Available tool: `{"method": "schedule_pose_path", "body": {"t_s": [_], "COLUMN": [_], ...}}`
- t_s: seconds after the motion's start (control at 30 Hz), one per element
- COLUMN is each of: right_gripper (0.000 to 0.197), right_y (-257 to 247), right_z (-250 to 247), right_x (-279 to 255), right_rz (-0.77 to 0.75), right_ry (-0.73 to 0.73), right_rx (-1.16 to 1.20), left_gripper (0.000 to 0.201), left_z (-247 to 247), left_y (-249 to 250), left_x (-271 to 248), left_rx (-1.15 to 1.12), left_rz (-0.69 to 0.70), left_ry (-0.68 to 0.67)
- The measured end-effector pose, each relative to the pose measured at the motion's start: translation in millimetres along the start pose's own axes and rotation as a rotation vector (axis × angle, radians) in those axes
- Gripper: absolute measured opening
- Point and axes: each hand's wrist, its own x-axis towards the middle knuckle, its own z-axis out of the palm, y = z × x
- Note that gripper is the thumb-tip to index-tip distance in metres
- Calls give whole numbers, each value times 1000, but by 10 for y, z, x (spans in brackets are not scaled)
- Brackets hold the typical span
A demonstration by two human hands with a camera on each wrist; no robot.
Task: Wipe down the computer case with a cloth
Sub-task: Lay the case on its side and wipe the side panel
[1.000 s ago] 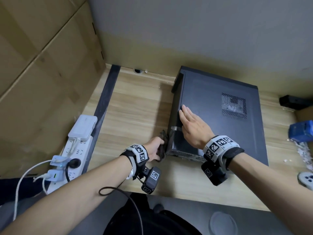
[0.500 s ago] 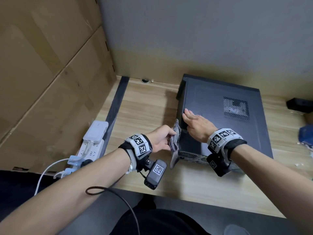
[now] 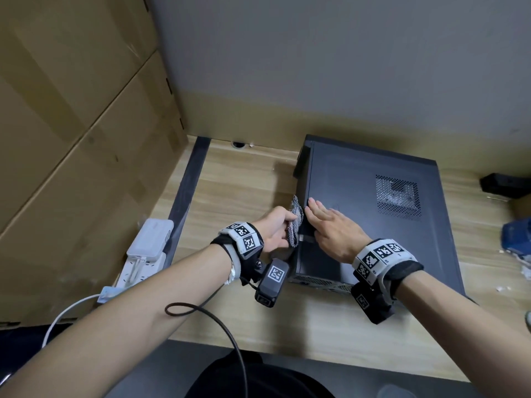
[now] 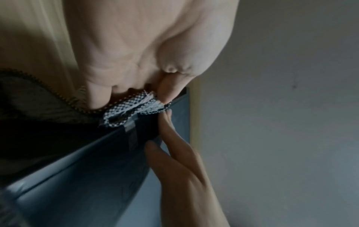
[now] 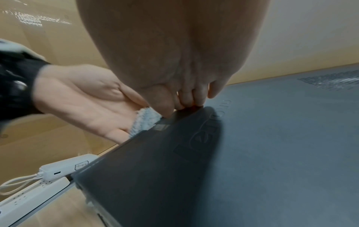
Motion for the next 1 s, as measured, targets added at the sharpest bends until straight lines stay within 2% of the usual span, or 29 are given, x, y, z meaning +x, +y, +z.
{"method": "schedule_pose_path", "body": {"t_s": [0.17,0.23,0.3,0.47,0.6,0.7,1.0], "right_gripper": [68,68,68,68,69,69,70], "right_y": [1,-25,-54,-87,-119,-135,-46], "right_z": [41,46,46,48,34,0,-52], "right_x": [6,4,0,-7,-14,-19,-8], "right_rz": [4,10,19,41,53,61,38], "right_ry": [19,32,45,46,40,39,11], "right_rx": [-5,7,20,34,29,36,36], "left_gripper": [39,31,24,29,26,36,35], "left_z": [-53,-65,-89,-132,-88,-34,146], "left_y": [-83,-163,-306,-802,-934,-964,-722], "left_x": [189,180,151,-18,-140,-255,-408], "left_rx": [-13,-4,3,-3,-5,-27,5], "left_rz": [-25,-45,-91,-155,-114,-52,58], "left_ry": [49,77,121,146,190,199,174]}}
